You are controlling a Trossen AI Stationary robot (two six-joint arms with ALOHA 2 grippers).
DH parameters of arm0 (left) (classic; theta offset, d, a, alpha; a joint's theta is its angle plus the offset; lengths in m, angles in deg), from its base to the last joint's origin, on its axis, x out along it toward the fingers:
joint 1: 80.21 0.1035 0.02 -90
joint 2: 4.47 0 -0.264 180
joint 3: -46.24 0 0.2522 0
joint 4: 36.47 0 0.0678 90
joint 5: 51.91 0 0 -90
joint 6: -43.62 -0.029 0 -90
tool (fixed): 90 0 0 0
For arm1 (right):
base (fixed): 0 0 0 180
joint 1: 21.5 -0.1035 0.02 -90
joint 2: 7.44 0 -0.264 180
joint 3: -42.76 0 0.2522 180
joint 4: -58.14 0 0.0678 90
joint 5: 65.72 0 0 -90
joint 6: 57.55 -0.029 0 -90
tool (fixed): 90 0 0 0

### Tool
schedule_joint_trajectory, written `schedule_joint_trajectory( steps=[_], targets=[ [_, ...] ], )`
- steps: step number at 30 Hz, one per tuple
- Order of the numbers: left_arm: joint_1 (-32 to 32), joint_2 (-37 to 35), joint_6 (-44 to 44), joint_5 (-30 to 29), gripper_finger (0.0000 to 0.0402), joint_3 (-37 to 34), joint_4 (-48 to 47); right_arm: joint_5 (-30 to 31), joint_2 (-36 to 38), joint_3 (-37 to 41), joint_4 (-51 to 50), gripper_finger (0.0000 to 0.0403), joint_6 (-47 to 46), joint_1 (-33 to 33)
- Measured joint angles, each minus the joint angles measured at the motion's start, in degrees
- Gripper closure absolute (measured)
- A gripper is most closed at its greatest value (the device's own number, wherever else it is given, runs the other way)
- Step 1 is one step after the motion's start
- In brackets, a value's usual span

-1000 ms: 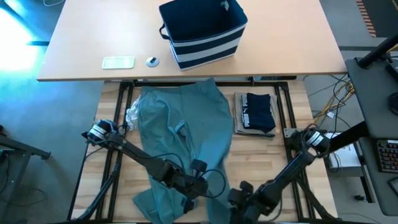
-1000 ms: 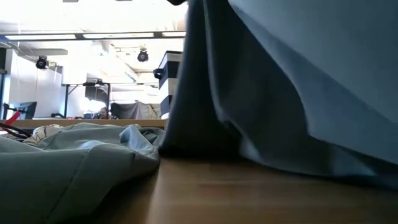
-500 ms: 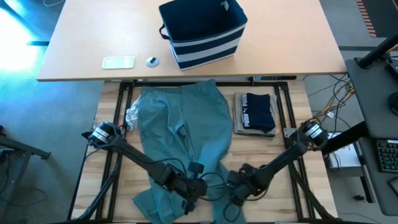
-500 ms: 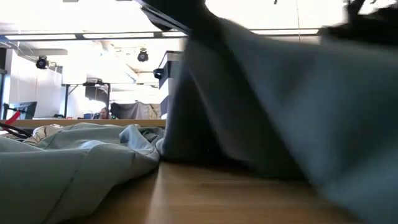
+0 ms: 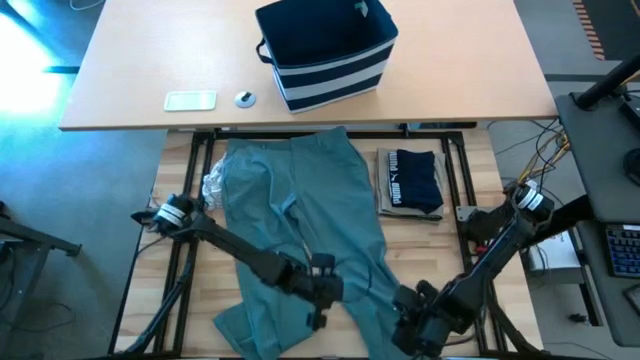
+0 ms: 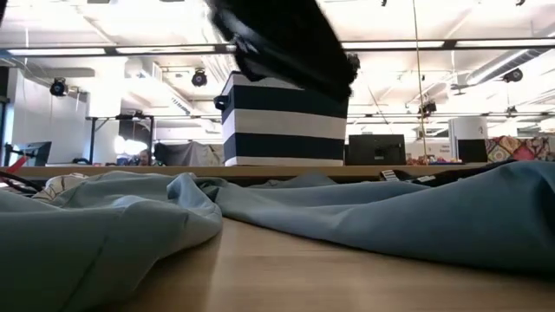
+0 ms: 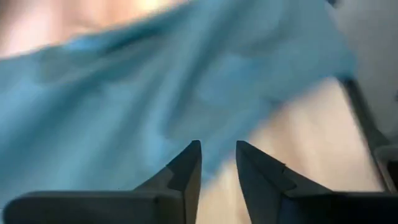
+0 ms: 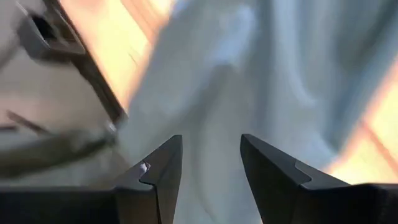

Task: Fold Laundry from Bin
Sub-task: Fold the blue pants

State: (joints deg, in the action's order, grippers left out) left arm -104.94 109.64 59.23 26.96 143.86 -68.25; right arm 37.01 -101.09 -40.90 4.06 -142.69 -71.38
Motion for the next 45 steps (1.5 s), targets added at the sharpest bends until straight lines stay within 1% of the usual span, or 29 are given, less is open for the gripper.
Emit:
schedule_joint_trajectory(
  steps=[2, 5, 9, 12, 16, 17, 19, 20, 22, 24, 26, 28, 30, 31, 33, 35, 37, 39, 42, 45],
  targets=[
    [2.9, 0.0, 1.5, -0.4, 0.0307, -1.0, 1.5, 2.1, -2.7, 0.1, 2.7, 0.0243, 0.4, 0.0],
    [7.0, 1.7, 2.0, -1.3, 0.0302, -4.2, 5.0, 1.7, -8.6, 0.0, 8.9, 0.0243, 2.3, 0.0],
    [10.4, 3.8, 3.3, -1.1, 0.0304, -8.1, 6.4, -3.7, -17.0, -3.8, 17.5, 0.0243, 6.3, 0.1],
    [12.3, 3.6, 3.7, -1.4, 0.0306, -10.6, 5.2, -8.5, -21.3, -9.8, 20.2, 0.0243, 11.3, 0.2],
    [14.6, 0.4, 3.0, -1.6, 0.0306, -10.9, 3.2, -14.5, -23.0, -16.9, 13.6, 0.0243, 17.6, 0.2],
    [15.0, -0.7, 2.8, -1.4, 0.0306, -10.9, 3.5, -14.6, -22.3, -18.5, 10.0, 0.0243, 18.6, 0.2],
    [15.3, -3.4, 2.8, -1.4, 0.0306, -10.9, 3.4, -13.4, -20.8, -20.8, 0.4, 0.0243, 19.6, 0.1],
    [15.3, -4.8, 2.7, -0.8, 0.0306, -10.9, 3.7, -11.5, -19.7, -21.4, -3.3, 0.0243, 19.8, 0.1],
    [14.3, -7.1, 2.5, 2.3, 0.0306, -10.8, 5.8, -6.8, -17.2, -21.2, -10.7, 0.0243, 19.1, 0.7],
    [12.8, -8.3, 2.2, 7.0, 0.0306, -10.7, 6.8, -2.5, -14.3, -19.6, -15.0, 0.0243, 17.6, 1.6],
    [10.8, -8.3, 2.2, 10.1, 0.0306, -10.7, 8.1, 0.0, -11.3, -16.6, -16.5, 0.0243, 17.2, 3.4],
    [8.6, -7.4, 3.5, 10.6, 0.0306, -11.0, 7.6, 1.0, -9.2, -12.1, -14.4, 0.0243, 18.2, 5.8],
    [6.2, -6.0, 6.0, 10.6, 0.0306, -11.8, 8.2, 0.8, -8.2, -7.1, -10.4, 0.0243, 20.0, 8.4],
    [5.1, -5.2, 7.7, 10.5, 0.0306, -12.7, 8.3, 0.0, -8.1, -4.4, -7.9, 0.0243, 20.9, 9.8],
    [3.0, -3.1, 11.0, 10.0, 0.0306, -14.3, 11.7, -2.0, -8.2, 0.3, -1.3, 0.0243, 23.9, 12.0],
    [1.7, -0.8, 14.2, 8.9, 0.0306, -15.6, 14.0, -6.0, -8.9, 3.9, 4.2, 0.0243, 27.0, 14.0],
    [1.2, 1.3, 17.3, 8.9, 0.0306, -16.2, 14.5, -8.9, -8.9, 6.4, 5.7, 0.0243, 29.2, 15.3],
    [1.2, 1.8, 19.5, 9.0, 0.0307, -16.5, 13.4, -10.3, -8.3, 8.2, 2.4, 0.0243, 29.5, 16.3],
    [1.4, 0.5, 20.7, 9.5, 0.0307, -16.9, 9.6, -10.1, -5.7, 10.7, -7.2, 0.0243, 29.7, 17.1],
    [1.4, -3.0, 20.7, 9.3, 0.0307, -17.5, 5.0, -10.3, -1.2, 12.3, -7.7, 0.0243, 29.9, 17.1]
  ],
)
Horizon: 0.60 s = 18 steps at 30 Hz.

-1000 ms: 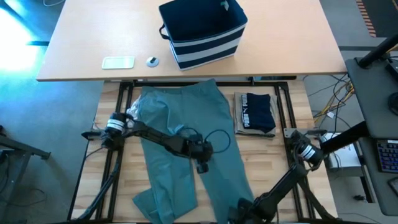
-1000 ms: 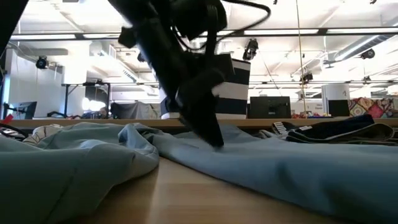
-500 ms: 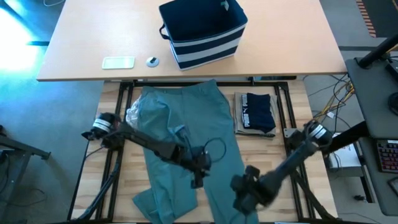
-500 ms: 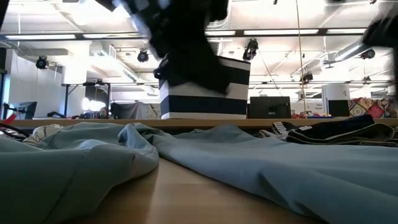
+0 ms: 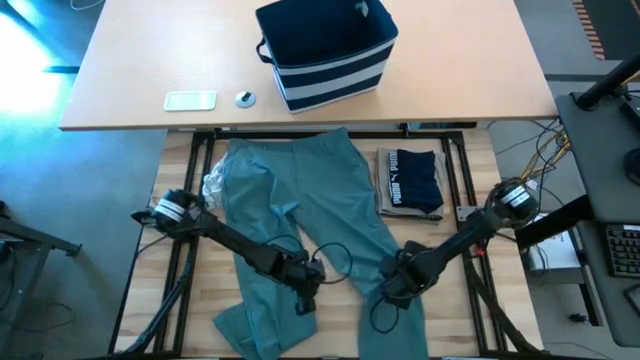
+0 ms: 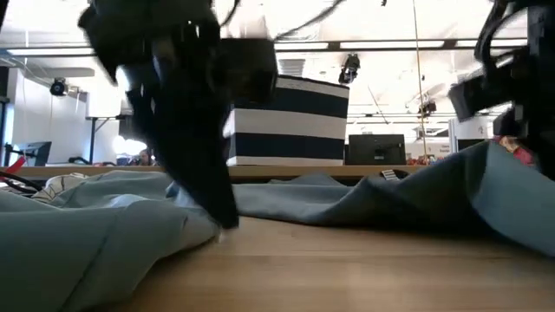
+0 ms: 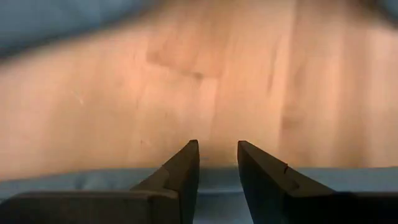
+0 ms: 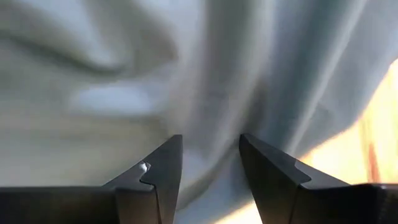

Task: Fold Laundry from Bin
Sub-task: Fold the blue pants

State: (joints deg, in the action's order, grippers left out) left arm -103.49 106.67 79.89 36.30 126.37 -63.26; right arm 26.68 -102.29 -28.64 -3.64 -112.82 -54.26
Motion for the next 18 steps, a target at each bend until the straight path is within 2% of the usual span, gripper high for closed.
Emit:
schedule_joint_trajectory(
  steps=[3, 7, 11, 15, 18],
  targets=[
    [0.1, -4.3, 0.4, -3.7, 0.0306, 0.1, 0.1, 0.5, 6.3, 0.0, 2.8, 0.0243, 0.0, -0.1],
    [1.0, -6.2, 0.0, -10.9, 0.0306, 0.2, 3.0, 6.2, 11.8, 0.5, 10.3, 0.0243, -0.7, -0.1],
    [3.2, -4.2, -1.7, -9.1, 0.0306, 0.2, 9.8, 11.9, 11.8, 0.8, 15.4, 0.0243, -0.7, 0.0],
    [3.1, -0.7, -8.2, -7.7, 0.0306, 0.2, 16.5, 12.4, 8.1, 0.8, 20.7, 0.0243, -0.4, -0.6],
    [3.0, 0.8, -11.9, -7.1, 0.0306, 2.1, 17.1, 12.1, 6.6, -0.2, 21.8, 0.0243, -0.5, -1.3]
  ],
)
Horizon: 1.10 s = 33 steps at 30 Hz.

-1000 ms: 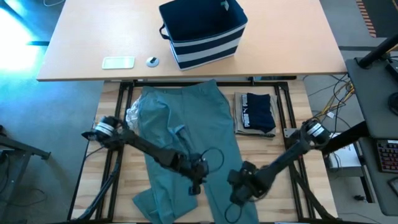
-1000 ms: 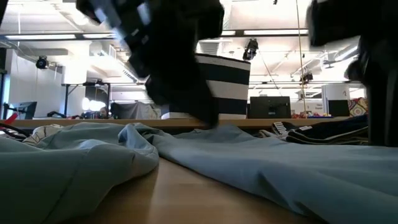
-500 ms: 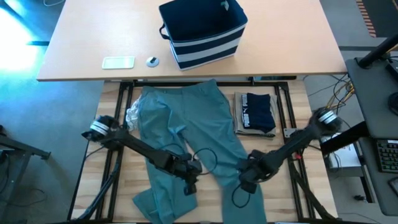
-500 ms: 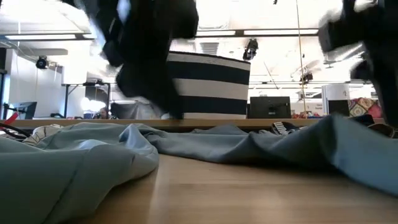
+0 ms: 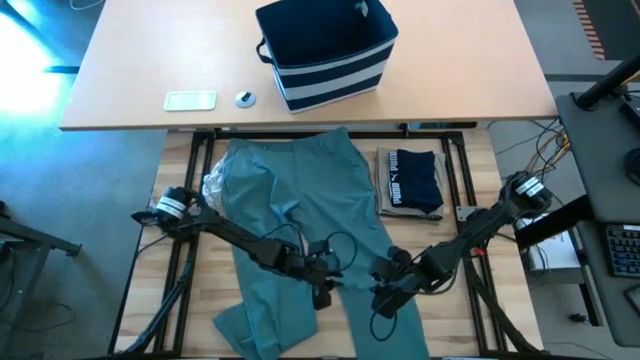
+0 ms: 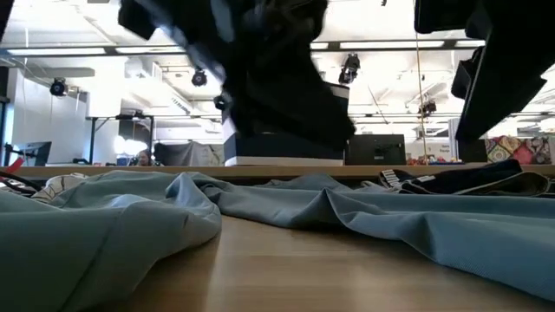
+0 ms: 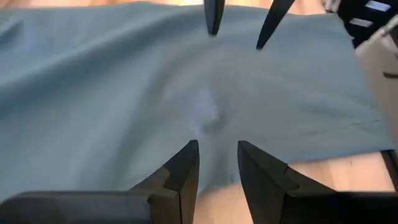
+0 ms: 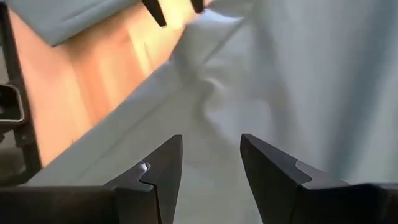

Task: Fold Laundry from Bin
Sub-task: Fold the blue pants

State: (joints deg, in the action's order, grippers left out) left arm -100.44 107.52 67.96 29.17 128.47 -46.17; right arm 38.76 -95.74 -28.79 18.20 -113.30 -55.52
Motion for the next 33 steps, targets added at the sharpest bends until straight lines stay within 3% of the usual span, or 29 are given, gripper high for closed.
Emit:
schedule_joint_trajectory(
  steps=[6, 12, 15, 18, 26, 33],
  targets=[
    [0.8, 5.9, -8.5, 2.4, 0.0306, 7.1, -4.4, -1.4, -0.7, -1.2, -0.9, 0.0243, -1.1, -1.2],
    [1.0, 12.5, -8.3, 3.8, 0.0304, 15.1, -16.7, -1.4, 0.1, -2.6, -5.2, 0.0243, -4.6, -2.5],
    [1.0, 13.3, -8.2, 4.0, 0.033, 17.7, -18.7, -1.4, 0.8, -2.9, -6.9, 0.0243, -5.8, -3.2],
    [1.0, 13.6, -6.4, 3.4, 0.0381, 18.5, -19.2, -1.4, 1.1, -2.9, -7.0, 0.0243, -6.9, -3.8],
    [0.9, 6.7, -1.9, -0.5, 0.04, 18.8, -21.4, -1.4, 1.3, -2.9, -8.0, 0.0243, -7.2, -4.1],
    [-1.2, -2.5, 0.9, -3.9, 0.0401, 18.4, -33.8, -1.4, 1.3, -2.9, -8.3, 0.0243, -6.3, -4.1]
  ],
)
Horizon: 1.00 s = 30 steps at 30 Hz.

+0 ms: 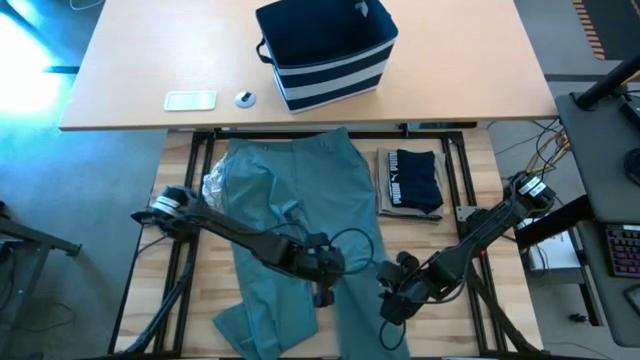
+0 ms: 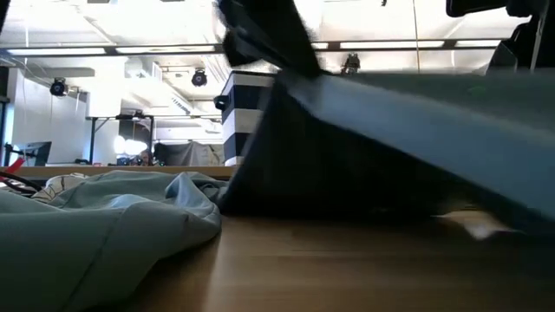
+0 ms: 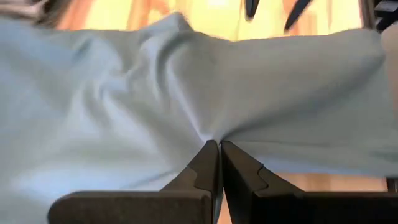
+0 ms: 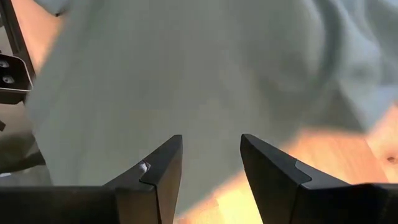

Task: Fold Laundry from Bin
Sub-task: Fold the blue pants

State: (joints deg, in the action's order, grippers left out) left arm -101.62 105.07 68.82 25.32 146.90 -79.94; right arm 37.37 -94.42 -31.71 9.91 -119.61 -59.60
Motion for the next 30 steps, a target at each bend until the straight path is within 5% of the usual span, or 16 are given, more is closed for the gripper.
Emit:
schedule_joint_trajectory(
  steps=[7, 17, 24, 27, 30],
  targets=[
    [-5.8, -13.2, 7.2, -1.6, 0.0401, -7.6, -11.7, 1.8, 0.0, 0.0, -0.7, 0.0243, 0.2, 0.4],
    [-8.5, -24.0, 22.7, 2.6, 0.0396, -34.5, -1.3, 4.9, -2.6, 1.3, 5.6, 0.0243, 14.7, 13.8],
    [-8.7, -27.5, 26.1, 7.8, 0.0322, -38.0, -6.6, 4.8, -8.3, 1.5, 7.8, 0.0243, 22.2, 28.5],
    [-8.6, -30.8, 27.6, 3.3, 0.0285, -37.7, -7.8, 4.2, -11.1, 0.9, 10.1, 0.0243, 25.0, 35.4],
    [-6.1, -32.8, 30.3, -2.8, 0.0258, -37.6, -2.2, -4.2, -14.0, -1.1, 20.5, 0.0243, 32.5, 41.8]
  ],
)
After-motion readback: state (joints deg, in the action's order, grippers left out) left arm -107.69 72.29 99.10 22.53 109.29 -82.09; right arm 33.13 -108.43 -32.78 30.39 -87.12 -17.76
